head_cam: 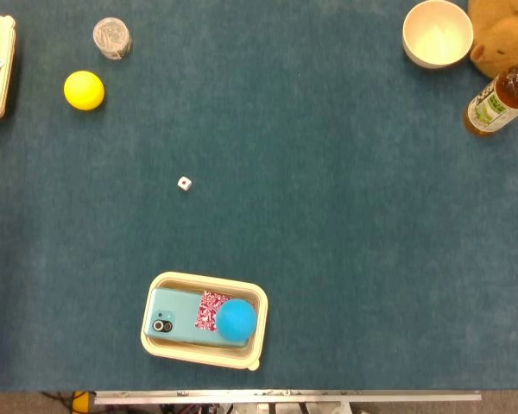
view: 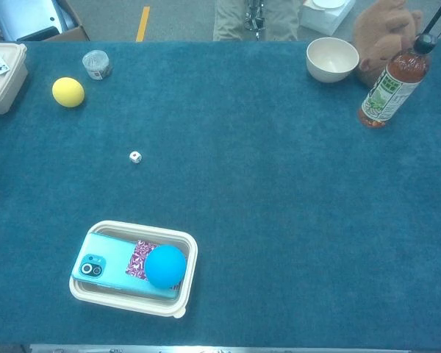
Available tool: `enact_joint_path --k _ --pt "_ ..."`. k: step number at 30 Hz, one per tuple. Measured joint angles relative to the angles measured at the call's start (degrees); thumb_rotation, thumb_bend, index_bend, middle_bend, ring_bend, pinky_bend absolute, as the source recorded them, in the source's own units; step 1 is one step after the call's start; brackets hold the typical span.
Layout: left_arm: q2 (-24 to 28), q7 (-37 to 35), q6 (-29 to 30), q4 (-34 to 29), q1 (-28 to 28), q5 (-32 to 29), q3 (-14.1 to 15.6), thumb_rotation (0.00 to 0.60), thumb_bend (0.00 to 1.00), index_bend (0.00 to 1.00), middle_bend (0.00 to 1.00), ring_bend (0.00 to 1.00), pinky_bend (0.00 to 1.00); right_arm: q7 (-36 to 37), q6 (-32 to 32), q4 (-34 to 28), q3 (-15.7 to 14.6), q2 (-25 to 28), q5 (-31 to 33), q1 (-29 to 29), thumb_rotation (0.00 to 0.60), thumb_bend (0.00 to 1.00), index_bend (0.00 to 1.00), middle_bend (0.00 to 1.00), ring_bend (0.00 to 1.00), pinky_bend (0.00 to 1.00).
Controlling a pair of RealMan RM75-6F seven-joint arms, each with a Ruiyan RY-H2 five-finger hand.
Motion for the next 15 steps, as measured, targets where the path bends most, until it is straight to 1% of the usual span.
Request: enact_joint_path --k 10,15 --pt "0.59 -0.15 -0.59 -0.09 -0.48 0.85 0.27 0.600 0.42 0.25 0.30 0.19 0.07 0.35 -0.18 0.10 -0.07 -0.09 -0.32 0.21 0.600 0.28 0.40 0.35 0.26 0.42" --pt "1.31 -0.76 -2.61 -0.15 -1.84 1.07 -0.02 0.600 0.42 0.25 0.30 0.19 0.07 0.62 -0.01 0.17 0.10 0.01 -0.24 0.20 0.600 0.28 0.40 0.35 0.26 0.42"
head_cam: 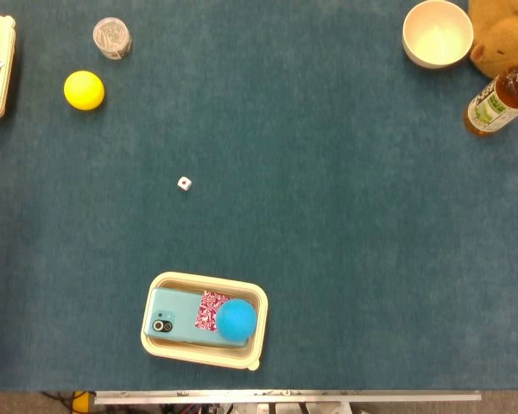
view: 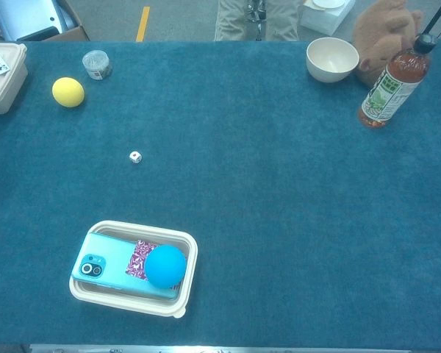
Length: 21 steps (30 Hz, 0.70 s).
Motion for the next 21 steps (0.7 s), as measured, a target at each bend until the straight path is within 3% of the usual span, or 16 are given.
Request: enact_joint_path --k 14,21 --pt "1.03 -2.30 -15.82 1.34 -10.79 2.85 -0.37 0.600 0.42 0.25 0.30 0.19 0.07 -0.27 -1.92 -0.54 0.83 0.40 0.73 1.47 0.600 0.28 0.40 0.35 0.26 0.42" --pt "-0.54 -0.10 -24.33 2.66 -16.84 2.87 -0.27 0.600 0.32 0.25 0.29 0.19 0.07 -0.18 -2.68 0.29 1.07 0.01 1.42 1.95 0.600 0.29 0.40 0.35 0.26 0.42"
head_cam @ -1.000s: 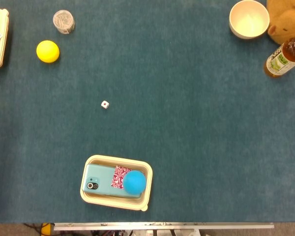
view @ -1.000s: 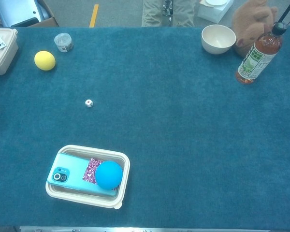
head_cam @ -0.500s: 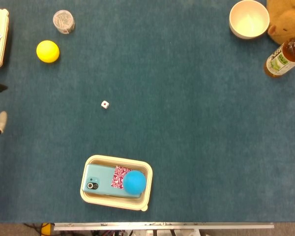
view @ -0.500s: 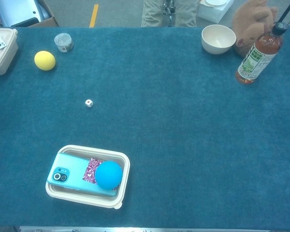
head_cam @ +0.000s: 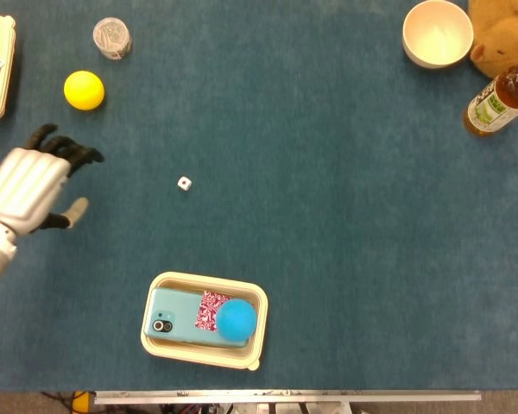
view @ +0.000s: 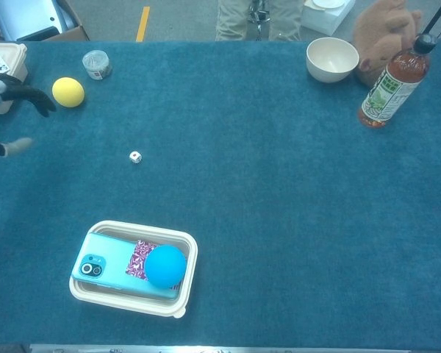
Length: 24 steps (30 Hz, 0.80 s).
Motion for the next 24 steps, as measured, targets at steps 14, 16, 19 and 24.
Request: enact_joint_path --k 14,16,19,24 --pt "-6.70 -1.34 -11.30 5.42 -7.80 -3.82 0.94 0.224 0.14 0.29 0.12 0.04 0.01 0.64 -1.03 1.62 -0.01 -0.72 0.51 0.64 0.600 0.29 0.40 0.35 0.26 0.42" --pt "-7.57 -1.37 -12.89 6.00 -8.73 -4.82 1.20 0.205 0.14 0.29 0.09 0.01 0.00 0.74 -1.17 1.91 0.00 -0.90 0.60 0.73 0.600 0.29 0.40 0.35 0.26 0.42" --pt "-8.97 -1.21 -14.63 6.81 -9.90 -6.49 1.49 0.170 0.13 0.28 0.06 0.00 0.00 0.96 -1.48 2.31 -0.05 -1.07 0.69 0.88 0.600 0.29 0.40 0.35 0.26 0.42" --pt "-11.42 -0.99 -15.27 8.39 -10.97 -8.82 1.52 0.147 0.12 0.22 0.00 0.00 0.00 1.41 -1.69 2.78 -0.11 -1.17 0.83 0.97 0.600 0.29 0.40 0.35 0.26 0.42"
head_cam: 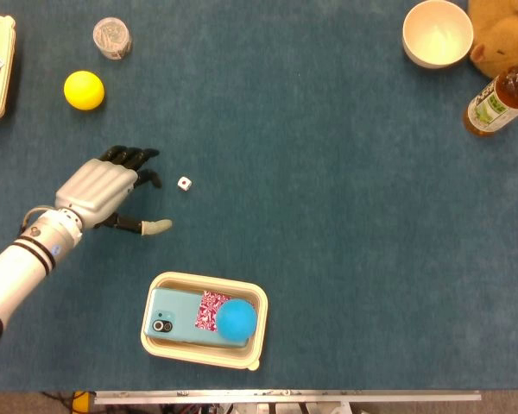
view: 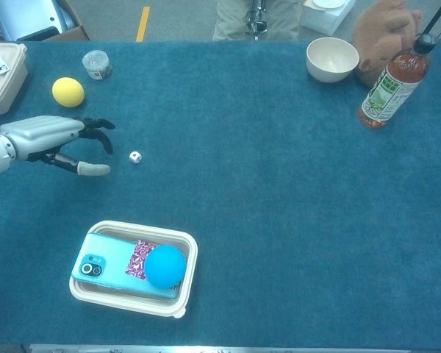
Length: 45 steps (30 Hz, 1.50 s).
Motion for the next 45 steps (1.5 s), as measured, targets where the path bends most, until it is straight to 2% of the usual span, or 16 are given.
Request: enact_joint_path --k 10,22,45 --pt "-3.66 2.45 0.04 1.37 -1.64 -3.15 0.48 0.135 0.11 0.21 0.00 0.00 0.00 1.00 0.24 0.89 0.01 0.28 0.47 -0.30 0.600 0.29 0.40 0.35 0.26 0.42" --pt "-4.65 4.86 0.62 0.70 -2.29 -5.70 2.01 0.136 0.11 0.21 0.00 0.00 0.00 1.57 0.49 1.10 -0.15 0.52 0.38 -0.51 0.600 0.29 0.40 0.35 0.26 0.42" --pt "-7.15 3.50 1.08 2.66 -3.25 -7.33 2.23 0.134 0.11 0.21 0.00 0.00 0.00 1.81 1.27 1.07 -0.14 0.89 0.64 -1.15 0.600 0.29 0.40 0.35 0.26 0.42"
